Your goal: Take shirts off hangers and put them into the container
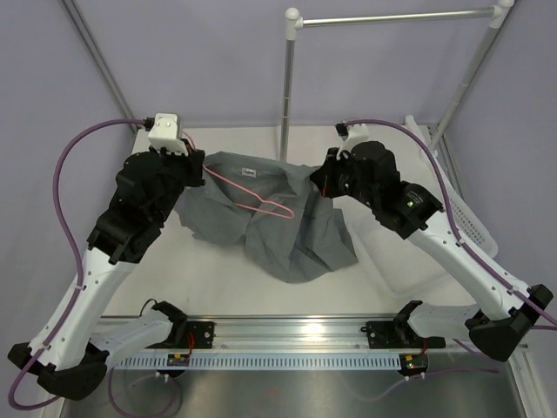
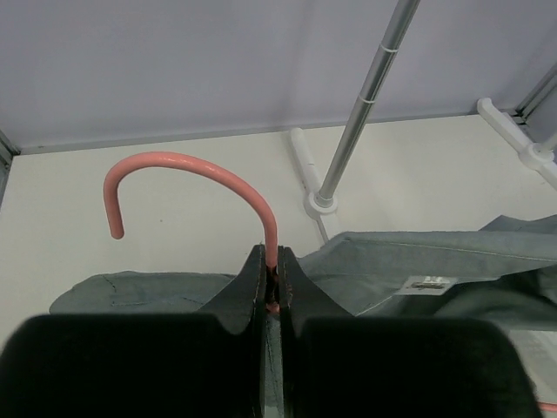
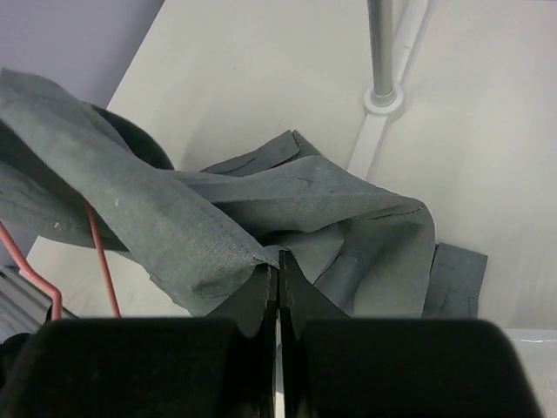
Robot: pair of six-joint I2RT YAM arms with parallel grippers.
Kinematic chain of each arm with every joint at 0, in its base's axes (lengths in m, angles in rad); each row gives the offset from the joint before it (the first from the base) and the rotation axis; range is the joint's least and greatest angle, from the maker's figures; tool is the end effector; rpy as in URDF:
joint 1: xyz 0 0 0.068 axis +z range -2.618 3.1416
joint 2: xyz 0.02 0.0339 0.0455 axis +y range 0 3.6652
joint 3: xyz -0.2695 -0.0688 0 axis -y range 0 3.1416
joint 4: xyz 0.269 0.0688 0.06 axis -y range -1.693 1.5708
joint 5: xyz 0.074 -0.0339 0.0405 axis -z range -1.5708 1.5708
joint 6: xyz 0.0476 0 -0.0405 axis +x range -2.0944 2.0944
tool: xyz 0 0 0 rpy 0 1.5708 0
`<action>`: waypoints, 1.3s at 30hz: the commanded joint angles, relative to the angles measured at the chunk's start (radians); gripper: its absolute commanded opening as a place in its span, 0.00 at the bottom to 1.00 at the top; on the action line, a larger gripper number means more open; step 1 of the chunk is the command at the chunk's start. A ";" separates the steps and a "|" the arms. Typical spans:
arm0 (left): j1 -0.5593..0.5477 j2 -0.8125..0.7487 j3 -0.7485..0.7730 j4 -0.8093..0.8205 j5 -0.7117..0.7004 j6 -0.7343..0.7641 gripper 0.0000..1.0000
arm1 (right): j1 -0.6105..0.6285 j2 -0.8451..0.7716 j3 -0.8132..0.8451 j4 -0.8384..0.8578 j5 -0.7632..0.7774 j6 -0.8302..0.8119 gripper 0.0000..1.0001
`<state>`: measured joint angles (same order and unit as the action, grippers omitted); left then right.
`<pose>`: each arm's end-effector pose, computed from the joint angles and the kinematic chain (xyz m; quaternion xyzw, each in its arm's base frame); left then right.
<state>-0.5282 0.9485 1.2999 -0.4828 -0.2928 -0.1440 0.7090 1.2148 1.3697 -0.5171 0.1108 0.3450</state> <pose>0.1912 -0.0957 0.4657 0.0477 0.7486 -0.1115 0.6518 0.2281 0.1887 0.4239 -0.1178 0.8138 0.2459 0.5133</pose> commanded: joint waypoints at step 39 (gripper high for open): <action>-0.059 0.276 0.210 0.151 0.182 -0.069 0.00 | 0.144 0.204 0.425 -0.351 -0.263 -0.319 0.67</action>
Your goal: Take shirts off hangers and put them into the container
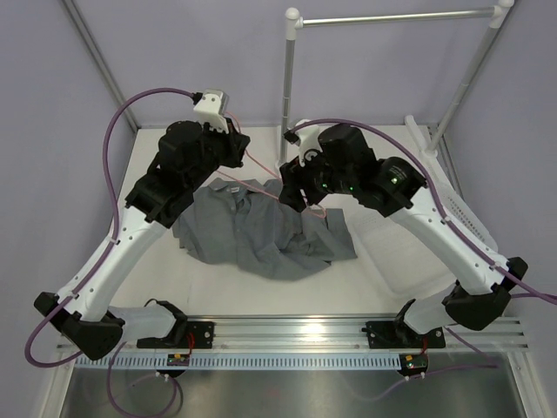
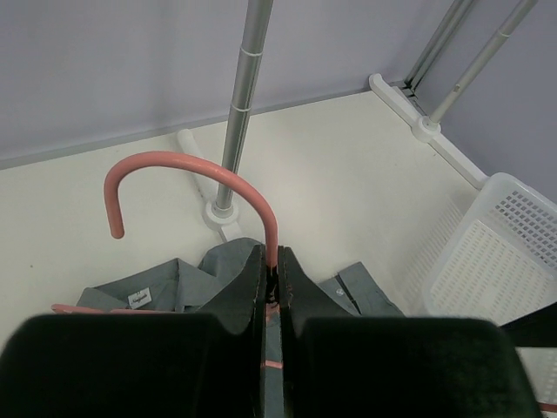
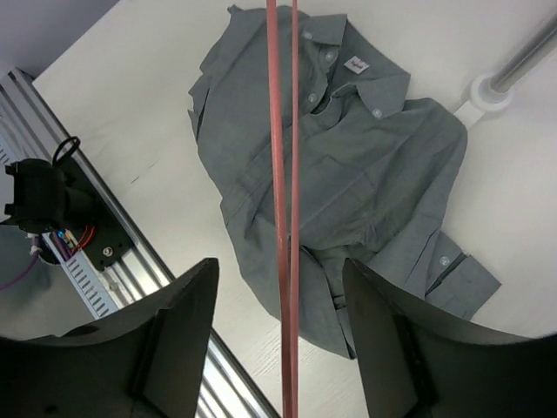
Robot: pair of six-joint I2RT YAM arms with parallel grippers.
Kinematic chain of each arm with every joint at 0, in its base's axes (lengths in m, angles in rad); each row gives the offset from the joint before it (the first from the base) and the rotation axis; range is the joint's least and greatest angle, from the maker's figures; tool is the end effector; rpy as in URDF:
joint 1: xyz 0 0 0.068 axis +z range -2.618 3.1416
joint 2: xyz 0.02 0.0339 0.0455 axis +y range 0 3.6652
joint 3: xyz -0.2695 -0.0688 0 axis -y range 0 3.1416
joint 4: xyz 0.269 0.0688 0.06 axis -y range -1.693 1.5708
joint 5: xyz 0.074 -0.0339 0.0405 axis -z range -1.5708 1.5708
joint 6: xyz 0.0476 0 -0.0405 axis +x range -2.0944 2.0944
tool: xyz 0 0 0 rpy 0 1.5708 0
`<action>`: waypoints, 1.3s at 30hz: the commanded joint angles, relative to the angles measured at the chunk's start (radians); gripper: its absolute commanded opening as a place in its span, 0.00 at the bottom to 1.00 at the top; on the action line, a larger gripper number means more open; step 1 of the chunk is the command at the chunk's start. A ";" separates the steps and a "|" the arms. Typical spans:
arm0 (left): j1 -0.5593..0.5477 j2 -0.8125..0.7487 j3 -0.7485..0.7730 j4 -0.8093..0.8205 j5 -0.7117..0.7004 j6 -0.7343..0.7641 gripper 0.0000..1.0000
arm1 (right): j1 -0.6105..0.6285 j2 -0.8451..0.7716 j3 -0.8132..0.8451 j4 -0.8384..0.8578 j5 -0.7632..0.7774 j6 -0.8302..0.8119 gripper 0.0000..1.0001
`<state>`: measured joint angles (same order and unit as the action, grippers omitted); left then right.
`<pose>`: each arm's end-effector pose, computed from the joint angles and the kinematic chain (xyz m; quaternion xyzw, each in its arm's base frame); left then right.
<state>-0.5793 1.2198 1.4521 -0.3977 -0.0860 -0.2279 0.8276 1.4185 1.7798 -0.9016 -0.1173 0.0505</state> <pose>0.2492 -0.1581 0.4669 0.1059 0.7555 -0.2234 0.6067 0.2081 0.2346 0.4687 -0.3558 0.7930 0.2553 0.4236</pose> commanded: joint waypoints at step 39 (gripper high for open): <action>0.019 -0.206 -0.137 -0.128 -0.181 -0.021 0.99 | -0.080 -0.205 -0.022 -0.112 0.605 0.057 0.00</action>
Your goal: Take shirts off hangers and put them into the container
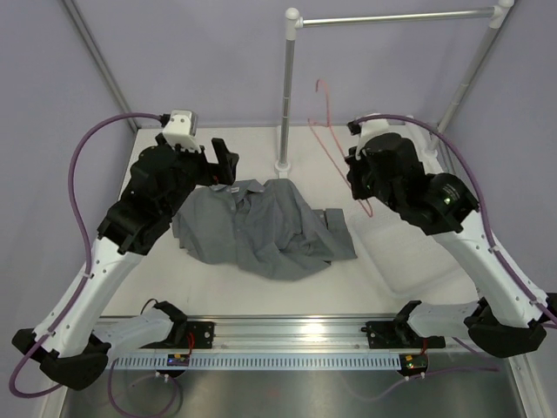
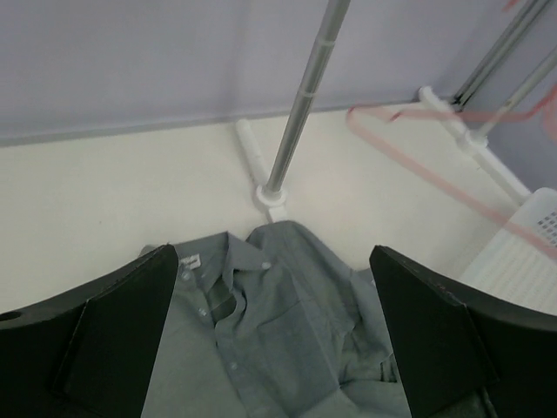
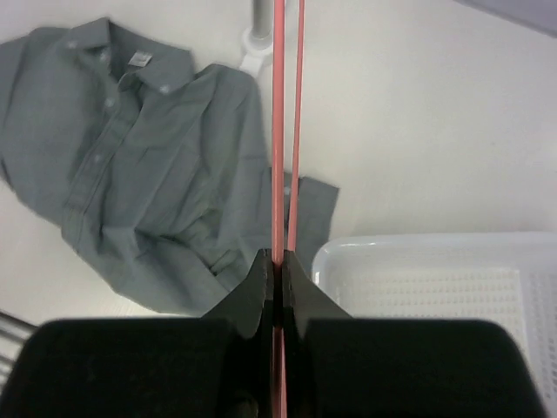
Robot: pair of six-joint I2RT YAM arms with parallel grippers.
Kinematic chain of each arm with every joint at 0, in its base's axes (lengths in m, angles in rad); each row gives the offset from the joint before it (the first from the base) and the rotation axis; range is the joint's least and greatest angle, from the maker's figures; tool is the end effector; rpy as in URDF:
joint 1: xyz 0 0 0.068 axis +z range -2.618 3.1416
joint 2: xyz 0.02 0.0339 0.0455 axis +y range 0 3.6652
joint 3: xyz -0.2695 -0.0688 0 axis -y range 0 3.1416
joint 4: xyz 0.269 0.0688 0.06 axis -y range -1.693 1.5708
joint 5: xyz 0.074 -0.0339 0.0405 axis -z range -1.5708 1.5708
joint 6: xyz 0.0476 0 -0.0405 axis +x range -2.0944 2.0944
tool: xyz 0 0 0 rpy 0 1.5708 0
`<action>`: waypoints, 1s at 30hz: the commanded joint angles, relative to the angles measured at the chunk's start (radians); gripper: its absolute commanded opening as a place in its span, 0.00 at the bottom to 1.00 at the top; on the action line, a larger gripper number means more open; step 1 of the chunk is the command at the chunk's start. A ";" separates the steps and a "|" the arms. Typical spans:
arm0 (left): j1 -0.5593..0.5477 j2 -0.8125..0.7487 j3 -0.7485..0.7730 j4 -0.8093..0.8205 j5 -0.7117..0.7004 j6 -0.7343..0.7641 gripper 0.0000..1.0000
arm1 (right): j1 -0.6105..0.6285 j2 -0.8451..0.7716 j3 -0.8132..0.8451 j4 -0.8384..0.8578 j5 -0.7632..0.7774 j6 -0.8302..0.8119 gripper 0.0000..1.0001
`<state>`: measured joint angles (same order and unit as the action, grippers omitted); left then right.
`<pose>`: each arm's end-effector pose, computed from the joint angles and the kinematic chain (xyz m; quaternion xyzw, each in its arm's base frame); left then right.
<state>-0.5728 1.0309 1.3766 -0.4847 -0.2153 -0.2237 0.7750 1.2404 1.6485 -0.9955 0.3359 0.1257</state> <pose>0.2018 -0.1180 0.4756 0.0608 0.7510 -0.1783 0.6329 0.1929 0.1670 0.4643 -0.2024 0.8489 0.0699 0.4832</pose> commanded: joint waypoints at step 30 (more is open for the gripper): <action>0.045 -0.249 -0.372 -0.169 -0.050 -0.128 0.99 | -0.286 0.367 0.295 0.439 0.098 -0.084 0.00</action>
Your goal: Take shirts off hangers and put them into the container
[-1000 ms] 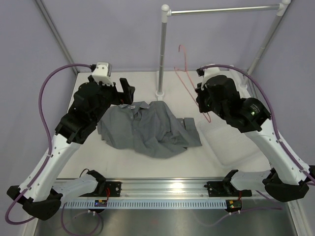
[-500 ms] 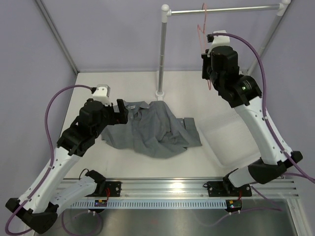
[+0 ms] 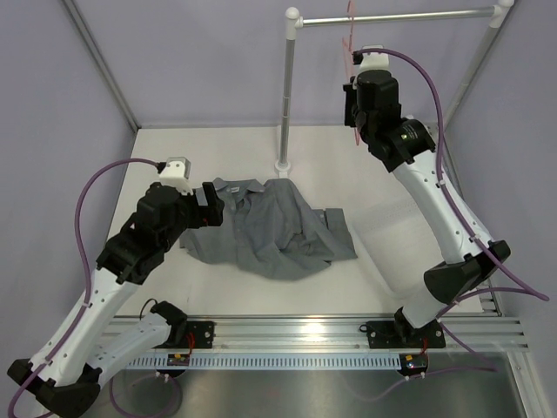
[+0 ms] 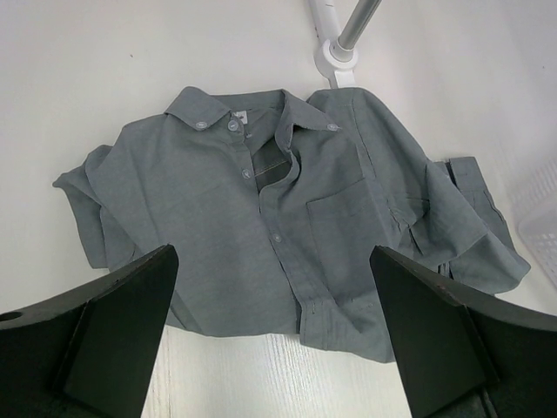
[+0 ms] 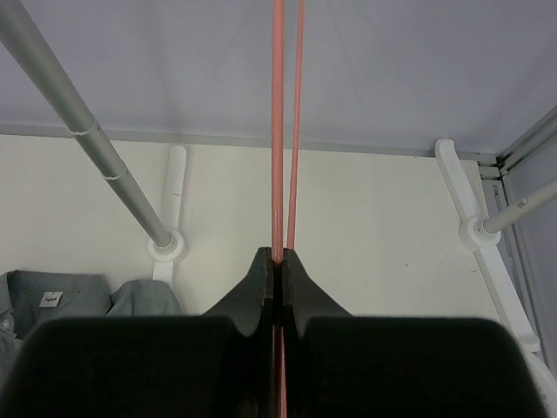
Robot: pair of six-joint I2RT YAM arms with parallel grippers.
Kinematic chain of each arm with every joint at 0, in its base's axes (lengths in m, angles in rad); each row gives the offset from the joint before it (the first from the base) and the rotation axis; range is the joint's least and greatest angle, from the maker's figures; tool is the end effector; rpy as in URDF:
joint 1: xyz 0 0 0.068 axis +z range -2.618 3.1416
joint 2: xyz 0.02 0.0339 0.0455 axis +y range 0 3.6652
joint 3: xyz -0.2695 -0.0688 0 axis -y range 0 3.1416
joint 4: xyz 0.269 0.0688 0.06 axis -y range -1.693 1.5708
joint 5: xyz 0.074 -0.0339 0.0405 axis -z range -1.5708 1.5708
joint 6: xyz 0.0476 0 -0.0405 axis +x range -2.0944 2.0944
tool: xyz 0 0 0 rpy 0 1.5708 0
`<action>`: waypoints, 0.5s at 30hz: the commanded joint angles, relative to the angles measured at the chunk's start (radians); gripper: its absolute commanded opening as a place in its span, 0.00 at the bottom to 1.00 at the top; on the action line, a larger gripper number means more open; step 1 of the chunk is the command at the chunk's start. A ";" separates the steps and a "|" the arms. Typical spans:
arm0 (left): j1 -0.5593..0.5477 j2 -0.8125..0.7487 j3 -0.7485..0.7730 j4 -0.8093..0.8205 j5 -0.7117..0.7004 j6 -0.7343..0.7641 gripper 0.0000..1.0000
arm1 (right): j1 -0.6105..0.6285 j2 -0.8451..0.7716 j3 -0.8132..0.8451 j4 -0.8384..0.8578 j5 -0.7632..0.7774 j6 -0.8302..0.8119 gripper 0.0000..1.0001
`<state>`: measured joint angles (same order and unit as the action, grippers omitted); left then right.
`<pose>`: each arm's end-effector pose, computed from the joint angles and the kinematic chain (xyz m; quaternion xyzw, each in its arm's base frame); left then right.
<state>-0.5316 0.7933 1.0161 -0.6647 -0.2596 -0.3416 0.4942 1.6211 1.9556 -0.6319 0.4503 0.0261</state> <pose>0.1687 -0.0850 0.3722 0.0105 0.8406 -0.1252 0.5269 0.3441 0.1618 0.4934 -0.0527 0.7932 -0.0244 0.6062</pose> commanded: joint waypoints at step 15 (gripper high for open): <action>0.004 0.086 0.025 0.014 -0.039 -0.010 0.99 | 0.055 -0.289 -0.247 0.006 -0.277 0.017 0.94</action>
<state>-0.5308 0.8619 1.0126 -0.6655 -0.2649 -0.3412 0.5079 1.4117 1.7348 -0.6178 0.2764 0.0586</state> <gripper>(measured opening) 0.988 0.908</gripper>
